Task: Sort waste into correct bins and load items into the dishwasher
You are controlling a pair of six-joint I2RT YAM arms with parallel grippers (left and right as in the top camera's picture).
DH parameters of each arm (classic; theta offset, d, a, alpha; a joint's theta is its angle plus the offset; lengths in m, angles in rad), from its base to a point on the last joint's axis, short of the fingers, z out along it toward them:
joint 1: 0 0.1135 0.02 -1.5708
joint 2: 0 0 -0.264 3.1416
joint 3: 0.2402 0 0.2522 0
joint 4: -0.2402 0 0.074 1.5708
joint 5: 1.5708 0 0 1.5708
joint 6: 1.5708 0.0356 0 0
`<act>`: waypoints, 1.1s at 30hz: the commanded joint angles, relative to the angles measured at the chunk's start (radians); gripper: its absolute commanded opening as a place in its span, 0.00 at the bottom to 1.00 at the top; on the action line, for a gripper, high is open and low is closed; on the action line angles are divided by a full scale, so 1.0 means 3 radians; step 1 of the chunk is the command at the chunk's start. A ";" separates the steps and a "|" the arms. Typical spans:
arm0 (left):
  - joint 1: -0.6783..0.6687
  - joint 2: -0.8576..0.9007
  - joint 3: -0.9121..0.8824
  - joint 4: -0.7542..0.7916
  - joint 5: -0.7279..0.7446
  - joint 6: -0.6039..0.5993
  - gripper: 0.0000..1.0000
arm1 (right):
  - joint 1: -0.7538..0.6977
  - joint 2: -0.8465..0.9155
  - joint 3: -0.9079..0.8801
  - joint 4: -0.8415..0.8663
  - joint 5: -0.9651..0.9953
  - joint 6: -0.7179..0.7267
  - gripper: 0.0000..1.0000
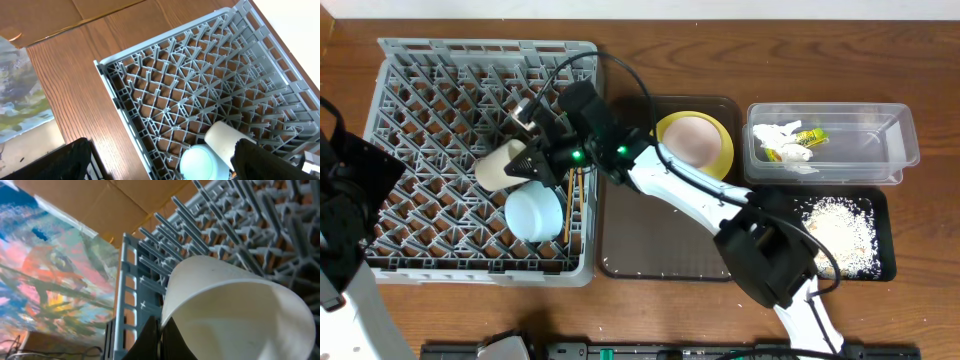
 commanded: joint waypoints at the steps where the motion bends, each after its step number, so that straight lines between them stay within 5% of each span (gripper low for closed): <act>1: 0.0020 0.0003 0.0029 -0.0168 -0.0011 -0.0042 0.93 | -0.0061 -0.0020 0.0022 -0.0075 0.0048 0.0046 0.01; 22: 0.0020 0.0003 0.0029 -0.0168 -0.0011 -0.0042 0.93 | -0.0462 -0.0031 0.0020 -0.1391 0.0548 -0.0388 0.01; 33: 0.0020 0.0003 0.0029 -0.0168 -0.0011 -0.0042 0.93 | -0.0530 -0.0495 0.0020 -0.1961 0.1205 -0.0688 0.11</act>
